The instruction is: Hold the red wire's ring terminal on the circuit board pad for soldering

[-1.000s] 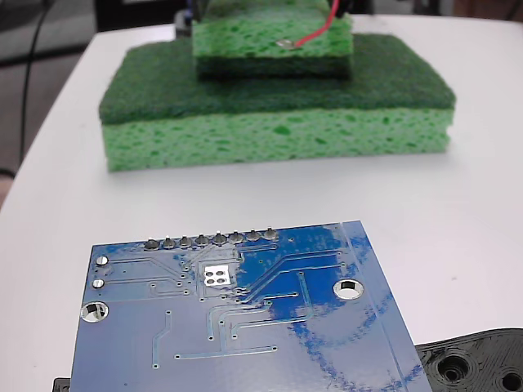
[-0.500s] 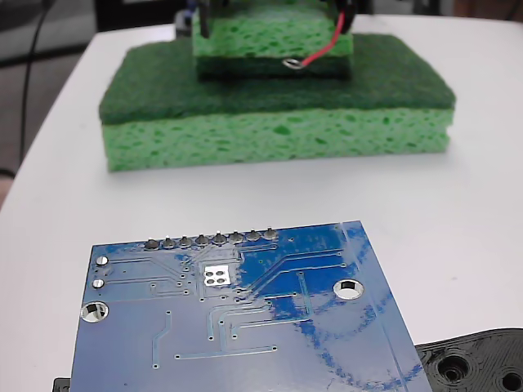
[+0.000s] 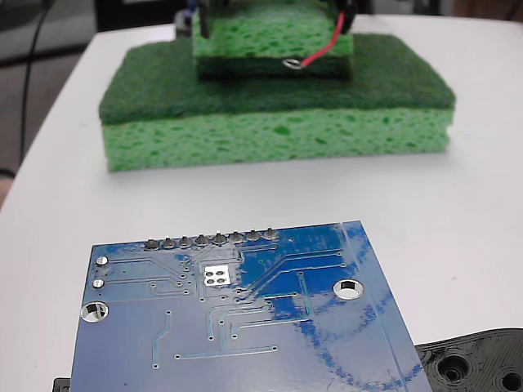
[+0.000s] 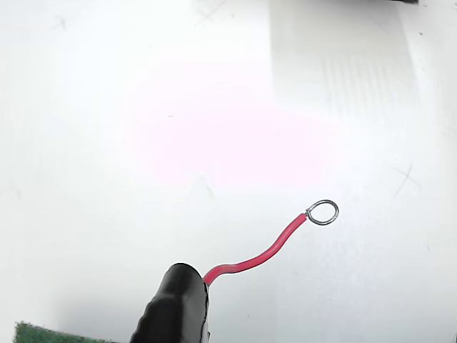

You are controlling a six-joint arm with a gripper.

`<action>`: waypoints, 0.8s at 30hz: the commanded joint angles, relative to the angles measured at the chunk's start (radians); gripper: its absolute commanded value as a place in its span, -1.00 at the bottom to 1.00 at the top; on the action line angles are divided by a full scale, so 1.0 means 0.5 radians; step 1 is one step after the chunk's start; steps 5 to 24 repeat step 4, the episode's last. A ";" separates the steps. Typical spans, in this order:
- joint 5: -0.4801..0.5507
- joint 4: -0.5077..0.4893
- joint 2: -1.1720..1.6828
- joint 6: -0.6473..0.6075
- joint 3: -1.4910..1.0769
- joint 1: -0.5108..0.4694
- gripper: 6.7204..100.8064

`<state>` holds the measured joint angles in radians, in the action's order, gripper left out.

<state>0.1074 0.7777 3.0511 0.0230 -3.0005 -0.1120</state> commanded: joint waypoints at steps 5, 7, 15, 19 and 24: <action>0.000 -0.006 0.006 -0.003 0.009 0.000 0.99; 0.000 -0.006 0.006 -0.003 0.009 0.000 0.99; 0.000 -0.006 0.006 -0.003 0.009 0.000 0.99; 0.000 -0.006 0.006 -0.003 0.009 0.000 0.99; 0.000 -0.006 0.006 -0.003 0.009 0.000 0.99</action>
